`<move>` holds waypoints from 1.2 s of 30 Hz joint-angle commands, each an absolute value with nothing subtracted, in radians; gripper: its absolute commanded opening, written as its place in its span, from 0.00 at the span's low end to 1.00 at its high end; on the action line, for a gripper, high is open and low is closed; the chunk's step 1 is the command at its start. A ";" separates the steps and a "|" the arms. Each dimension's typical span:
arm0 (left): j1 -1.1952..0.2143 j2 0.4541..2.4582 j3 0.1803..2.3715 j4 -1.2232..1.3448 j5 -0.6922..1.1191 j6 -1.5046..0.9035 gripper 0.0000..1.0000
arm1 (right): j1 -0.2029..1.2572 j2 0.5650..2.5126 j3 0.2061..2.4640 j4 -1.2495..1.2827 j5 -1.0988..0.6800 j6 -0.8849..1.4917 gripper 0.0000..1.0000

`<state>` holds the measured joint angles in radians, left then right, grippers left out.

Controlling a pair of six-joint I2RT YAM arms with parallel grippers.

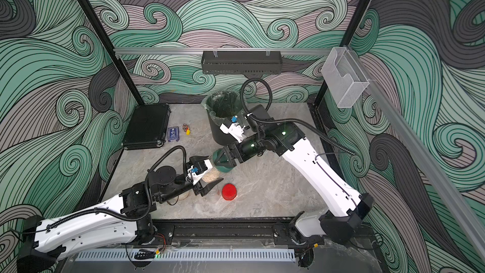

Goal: Empty expired oatmeal from jars
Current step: Unscrew the lid from the jar.

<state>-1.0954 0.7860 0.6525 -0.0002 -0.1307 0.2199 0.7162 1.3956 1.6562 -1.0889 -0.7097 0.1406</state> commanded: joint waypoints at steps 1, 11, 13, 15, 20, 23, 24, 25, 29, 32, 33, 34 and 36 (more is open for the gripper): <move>-1.100 0.731 0.712 0.049 -0.061 0.175 0.41 | 0.726 1.370 1.635 -0.959 -0.847 -0.048 0.64; -1.104 0.699 0.699 0.043 -0.028 0.144 0.41 | 0.738 1.386 1.654 -0.950 -0.903 -0.163 0.87; -1.104 0.698 0.697 0.046 -0.031 0.144 0.41 | 0.738 1.377 1.666 -0.973 -0.848 -0.135 0.99; -1.104 0.696 0.694 0.051 -0.037 0.147 0.41 | 0.738 1.349 1.667 -0.981 -0.781 -0.101 0.99; -1.103 0.698 0.667 0.102 -0.053 0.161 0.41 | 0.736 1.286 1.696 -1.003 -0.648 0.069 0.99; -1.102 0.707 0.670 0.120 -0.064 0.179 0.41 | 0.733 1.298 1.762 -1.106 -0.544 0.227 0.99; -1.101 0.712 0.674 0.120 -0.070 0.183 0.41 | 0.733 1.301 1.773 -1.142 -0.513 0.269 0.99; -1.102 0.717 0.675 0.124 -0.075 0.185 0.41 | 0.733 1.299 1.776 -1.169 -0.489 0.298 0.99; -1.101 0.741 0.675 0.141 -0.086 0.197 0.41 | 0.735 1.293 1.777 -1.275 -0.401 0.310 0.99; -1.101 0.756 0.686 0.136 -0.086 0.201 0.41 | 0.736 1.292 1.778 -1.288 -0.447 0.310 0.99; -1.101 0.759 0.691 0.132 -0.084 0.202 0.41 | 0.737 1.293 1.777 -1.286 -0.466 0.314 0.99; -1.101 0.761 0.695 0.129 -0.083 0.202 0.41 | 0.739 1.296 1.778 -1.285 -0.487 0.314 0.99; -1.101 0.765 0.701 0.124 -0.080 0.205 0.41 | 0.741 1.303 1.774 -1.270 -0.528 0.323 0.99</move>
